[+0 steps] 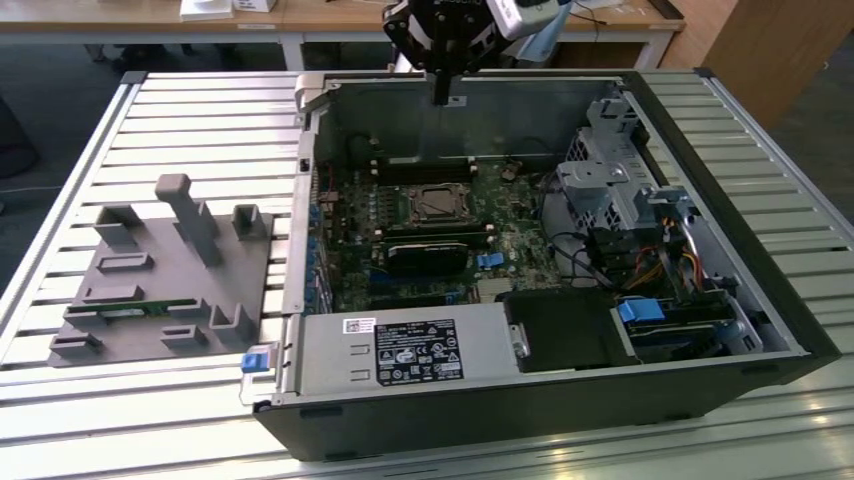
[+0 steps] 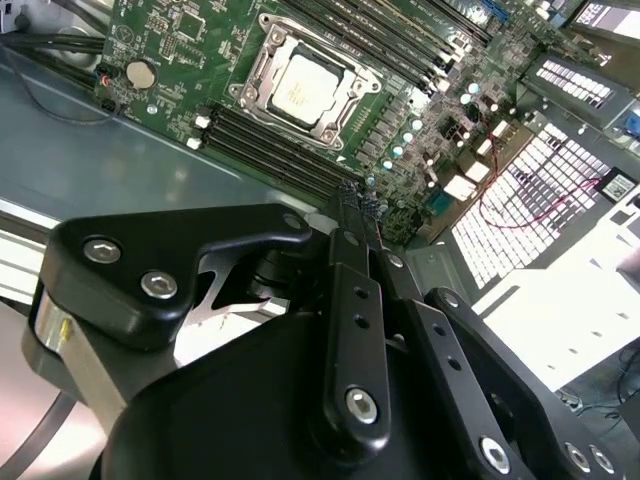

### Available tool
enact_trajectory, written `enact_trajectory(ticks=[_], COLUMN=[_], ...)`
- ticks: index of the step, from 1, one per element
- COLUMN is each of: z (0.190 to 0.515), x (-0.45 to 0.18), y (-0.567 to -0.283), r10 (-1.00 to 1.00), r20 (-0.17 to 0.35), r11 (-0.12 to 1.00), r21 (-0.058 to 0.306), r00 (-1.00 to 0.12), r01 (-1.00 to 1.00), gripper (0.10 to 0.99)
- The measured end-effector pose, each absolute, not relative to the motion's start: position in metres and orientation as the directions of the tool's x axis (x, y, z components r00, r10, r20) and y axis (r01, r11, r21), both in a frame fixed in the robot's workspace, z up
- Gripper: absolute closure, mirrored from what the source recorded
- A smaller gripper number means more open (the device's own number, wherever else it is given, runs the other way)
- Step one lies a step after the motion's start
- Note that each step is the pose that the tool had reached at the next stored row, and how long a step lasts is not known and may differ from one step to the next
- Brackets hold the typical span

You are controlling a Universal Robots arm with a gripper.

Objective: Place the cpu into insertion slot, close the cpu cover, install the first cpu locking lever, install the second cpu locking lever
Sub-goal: 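Install the second cpu locking lever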

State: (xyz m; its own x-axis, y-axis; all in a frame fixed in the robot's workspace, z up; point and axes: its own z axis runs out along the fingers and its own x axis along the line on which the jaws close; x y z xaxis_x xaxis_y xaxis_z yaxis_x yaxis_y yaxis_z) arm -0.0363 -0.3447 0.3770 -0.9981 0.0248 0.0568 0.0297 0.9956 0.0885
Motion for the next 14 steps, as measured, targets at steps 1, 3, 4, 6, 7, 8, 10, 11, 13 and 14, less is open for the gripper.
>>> enact_trajectory(ticks=[1, 3, 4, 6, 7, 8, 10, 11, 13, 14], z=[0.3765, 0.3757, 0.3756, 0.3753, 0.3751, 0.3746, 0.3731, 0.3722, 0.37, 0.3689], x=[-0.0363, -0.0363, -0.0363, -0.0363, -0.0363, -0.0363, -0.0363, -0.0363, -0.0363, -0.0363], y=[-0.3447, -0.3447, -0.3447, -0.3447, -0.3447, -0.3447, -0.3447, -0.3447, -0.3447, -0.3447], r10=[0.025, 0.025, 0.025, 0.025, 0.025, 0.025, 0.025, 0.025, 0.025, 0.025], r20=[0.057, 0.057, 0.057, 0.057, 0.057, 0.057, 0.057, 0.057, 0.057, 0.057], r11=[0.996, 0.996, 0.996, 0.996, 0.996, 0.996, 0.996, 0.996, 0.996, 0.996], r21=[0.088, 0.088, 0.088, 0.088, 0.088, 0.088, 0.088, 0.088, 0.088, 0.088], r00=[-0.998, -0.998, -0.998, -0.998, -0.998, -0.998, -0.998, -0.998, -0.998, -0.998], r01=[0.03, 0.03, 0.03, 0.03, 0.03, 0.03, 0.03, 0.03, 0.03, 0.03], gripper=[0.98, 0.98, 0.98, 0.98, 0.98, 0.98, 0.98, 0.98, 0.98, 0.98])
